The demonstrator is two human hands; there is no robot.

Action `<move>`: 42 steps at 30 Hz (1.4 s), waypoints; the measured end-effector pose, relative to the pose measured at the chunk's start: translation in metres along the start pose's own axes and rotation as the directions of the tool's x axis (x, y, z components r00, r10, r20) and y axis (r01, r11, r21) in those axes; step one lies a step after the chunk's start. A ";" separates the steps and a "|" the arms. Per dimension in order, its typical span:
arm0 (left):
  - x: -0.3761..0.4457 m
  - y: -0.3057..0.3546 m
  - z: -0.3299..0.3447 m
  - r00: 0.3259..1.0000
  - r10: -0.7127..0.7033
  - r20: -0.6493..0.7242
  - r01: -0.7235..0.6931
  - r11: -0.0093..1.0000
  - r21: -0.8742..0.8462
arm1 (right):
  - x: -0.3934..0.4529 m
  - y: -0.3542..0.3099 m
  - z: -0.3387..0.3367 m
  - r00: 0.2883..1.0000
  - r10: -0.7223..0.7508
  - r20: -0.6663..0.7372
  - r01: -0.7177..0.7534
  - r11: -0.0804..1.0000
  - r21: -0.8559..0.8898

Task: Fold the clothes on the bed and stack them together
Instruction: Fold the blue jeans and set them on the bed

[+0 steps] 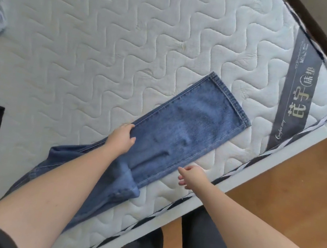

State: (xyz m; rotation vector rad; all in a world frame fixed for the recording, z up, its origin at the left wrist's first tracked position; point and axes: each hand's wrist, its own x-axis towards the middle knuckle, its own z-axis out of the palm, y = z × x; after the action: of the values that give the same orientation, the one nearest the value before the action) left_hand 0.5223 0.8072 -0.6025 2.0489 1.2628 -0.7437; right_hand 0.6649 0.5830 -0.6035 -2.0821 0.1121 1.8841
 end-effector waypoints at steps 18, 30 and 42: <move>0.013 -0.116 0.021 0.972 -0.076 -0.223 0.081 0.997 0.012 | 0.041 0.027 0.148 0.976 0.028 -0.214 0.025 0.970 0.243; 0.035 -0.120 0.013 0.989 -0.020 -0.145 0.014 0.999 -0.040 | 0.038 0.053 0.128 0.958 -0.058 -0.279 0.079 0.995 0.064; 0.075 -0.007 0.008 0.981 0.160 -0.109 -0.177 0.970 -0.164 | 0.061 0.022 0.041 0.885 0.060 -0.461 0.258 0.760 0.596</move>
State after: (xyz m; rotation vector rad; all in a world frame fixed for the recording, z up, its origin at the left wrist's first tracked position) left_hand 0.5434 0.8463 -0.6634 2.0373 1.1437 -0.4469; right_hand 0.6272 0.5837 -0.6705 -1.9092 0.6507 1.0203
